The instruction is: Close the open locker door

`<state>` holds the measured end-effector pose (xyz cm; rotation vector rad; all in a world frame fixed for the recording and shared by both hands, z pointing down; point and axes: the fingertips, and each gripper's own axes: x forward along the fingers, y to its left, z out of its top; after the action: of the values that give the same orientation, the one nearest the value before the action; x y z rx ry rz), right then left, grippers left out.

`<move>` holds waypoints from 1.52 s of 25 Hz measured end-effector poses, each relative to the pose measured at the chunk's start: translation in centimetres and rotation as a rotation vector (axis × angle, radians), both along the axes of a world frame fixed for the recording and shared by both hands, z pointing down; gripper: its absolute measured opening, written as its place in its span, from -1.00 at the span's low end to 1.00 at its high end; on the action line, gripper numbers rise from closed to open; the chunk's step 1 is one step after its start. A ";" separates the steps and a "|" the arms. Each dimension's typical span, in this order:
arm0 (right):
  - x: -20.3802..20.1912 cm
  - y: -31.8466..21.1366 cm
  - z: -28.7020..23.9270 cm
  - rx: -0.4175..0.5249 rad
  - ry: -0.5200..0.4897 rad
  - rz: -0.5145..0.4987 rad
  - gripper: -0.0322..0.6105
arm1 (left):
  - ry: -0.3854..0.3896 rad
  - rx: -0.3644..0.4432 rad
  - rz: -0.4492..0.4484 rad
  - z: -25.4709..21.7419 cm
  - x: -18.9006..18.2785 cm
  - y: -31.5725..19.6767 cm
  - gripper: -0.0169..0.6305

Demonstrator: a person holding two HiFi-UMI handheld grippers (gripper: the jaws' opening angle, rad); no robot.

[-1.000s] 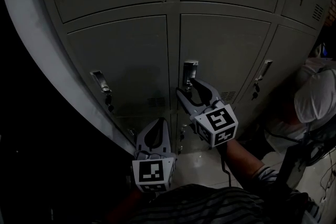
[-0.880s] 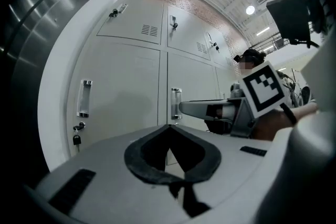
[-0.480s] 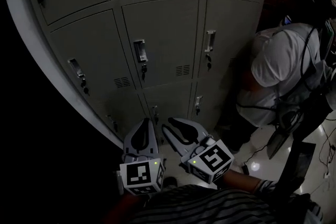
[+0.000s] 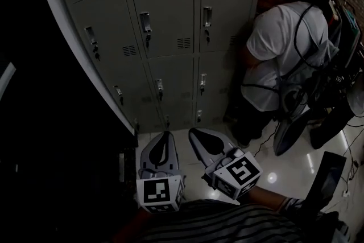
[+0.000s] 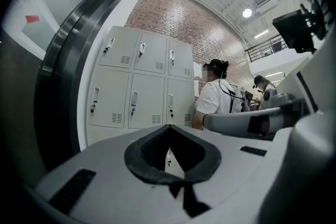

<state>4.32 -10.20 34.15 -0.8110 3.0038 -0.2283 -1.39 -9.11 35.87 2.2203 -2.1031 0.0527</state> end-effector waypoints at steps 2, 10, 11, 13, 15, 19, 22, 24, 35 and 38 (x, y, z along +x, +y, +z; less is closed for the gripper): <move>1.0 2.1 -0.8 0.015 -0.017 -0.012 -0.89 | -0.011 -0.003 -0.006 -0.6 1.0 2.3 -0.94; 1.4 7.9 -3.5 0.034 -0.061 0.001 -0.90 | -0.045 0.043 -0.011 -3.3 1.6 7.8 -0.94; 1.2 8.3 -3.5 0.035 -0.059 0.006 -0.90 | -0.046 0.046 -0.010 -3.4 1.4 8.3 -0.94; 0.7 9.2 -3.7 0.034 -0.054 0.020 -0.90 | -0.048 0.046 -0.006 -3.7 1.1 9.3 -0.94; 0.4 9.6 -4.2 0.038 -0.051 0.043 -0.90 | -0.052 0.049 -0.002 -4.0 0.5 10.0 -0.94; -0.3 9.4 -4.8 0.051 -0.063 0.089 -0.90 | -0.033 0.063 -0.010 -4.1 -1.0 10.7 -0.94; -1.1 9.3 -4.8 0.040 -0.068 0.097 -0.90 | -0.035 0.058 0.012 -4.0 -1.3 11.0 -0.94; -1.6 9.5 -4.8 0.035 -0.064 0.097 -0.90 | -0.038 0.054 0.039 -4.2 -1.0 11.1 -0.94; -4.8 10.5 -4.1 0.041 -0.018 0.050 -0.90 | -0.033 0.039 0.054 -3.7 -2.9 10.8 -0.94; -5.4 10.4 -4.0 0.042 -0.009 0.046 -0.90 | -0.031 0.036 0.054 -3.6 -3.5 10.7 -0.94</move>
<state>-1.12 0.22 30.20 -0.8714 2.9667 -0.1668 -4.88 1.55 32.32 2.3119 -2.0753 0.0543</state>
